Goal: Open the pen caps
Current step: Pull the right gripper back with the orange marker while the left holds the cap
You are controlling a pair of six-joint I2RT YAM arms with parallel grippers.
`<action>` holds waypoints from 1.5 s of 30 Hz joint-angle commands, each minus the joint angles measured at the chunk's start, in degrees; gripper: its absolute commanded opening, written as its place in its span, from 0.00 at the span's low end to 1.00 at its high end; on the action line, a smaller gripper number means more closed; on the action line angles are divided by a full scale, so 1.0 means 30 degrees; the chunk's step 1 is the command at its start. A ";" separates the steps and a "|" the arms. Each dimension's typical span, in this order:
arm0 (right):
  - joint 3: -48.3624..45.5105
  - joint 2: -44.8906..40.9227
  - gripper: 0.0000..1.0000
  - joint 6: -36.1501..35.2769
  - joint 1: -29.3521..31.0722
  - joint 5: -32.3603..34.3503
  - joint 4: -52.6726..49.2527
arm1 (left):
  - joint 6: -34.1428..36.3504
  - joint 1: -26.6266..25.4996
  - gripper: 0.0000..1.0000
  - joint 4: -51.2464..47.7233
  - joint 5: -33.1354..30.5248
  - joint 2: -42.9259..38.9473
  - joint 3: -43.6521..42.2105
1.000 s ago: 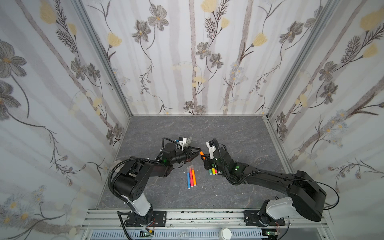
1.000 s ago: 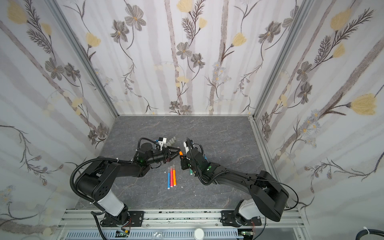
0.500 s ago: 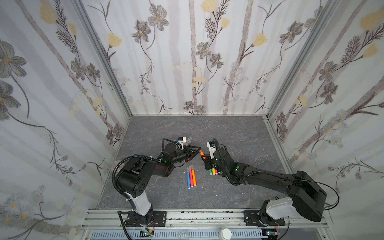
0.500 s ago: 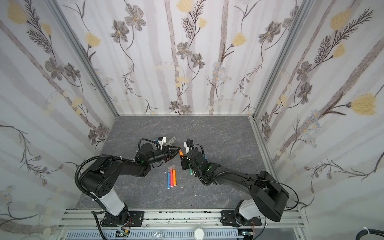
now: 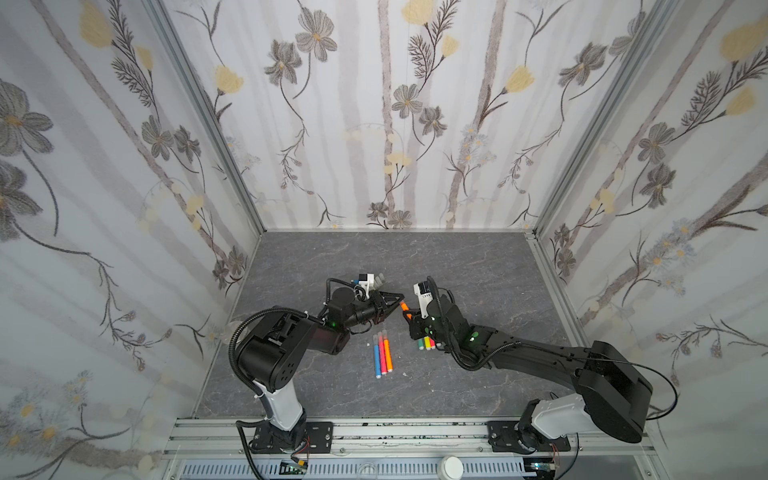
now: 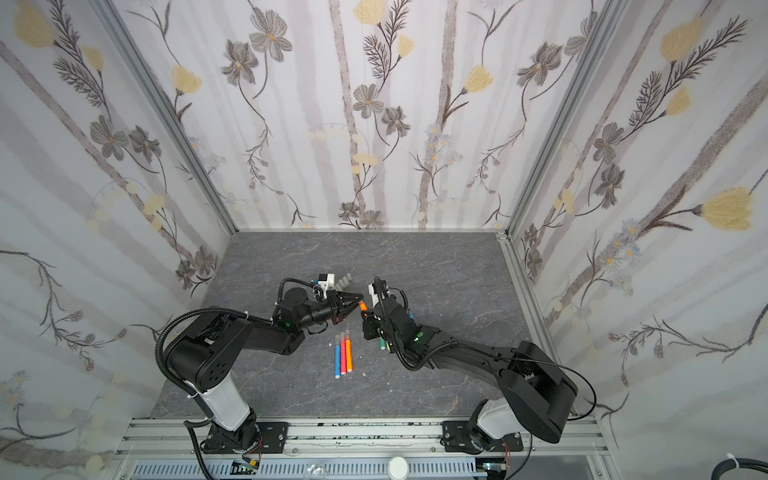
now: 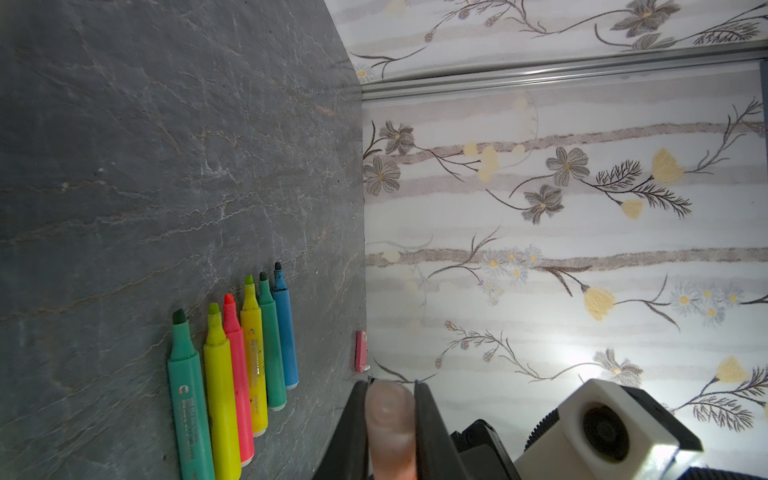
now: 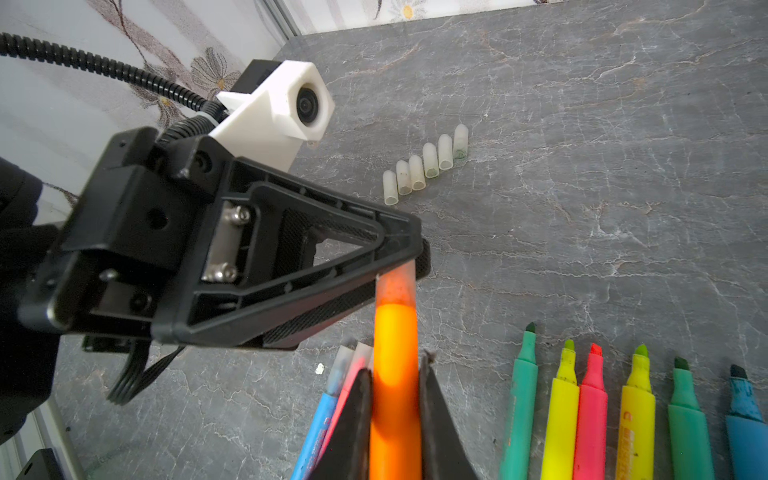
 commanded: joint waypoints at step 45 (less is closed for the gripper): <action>-0.2126 -0.0844 0.00 0.1723 0.2319 0.2423 -0.1301 | 0.7608 0.5128 0.00 -0.9811 0.0443 -0.1424 0.3101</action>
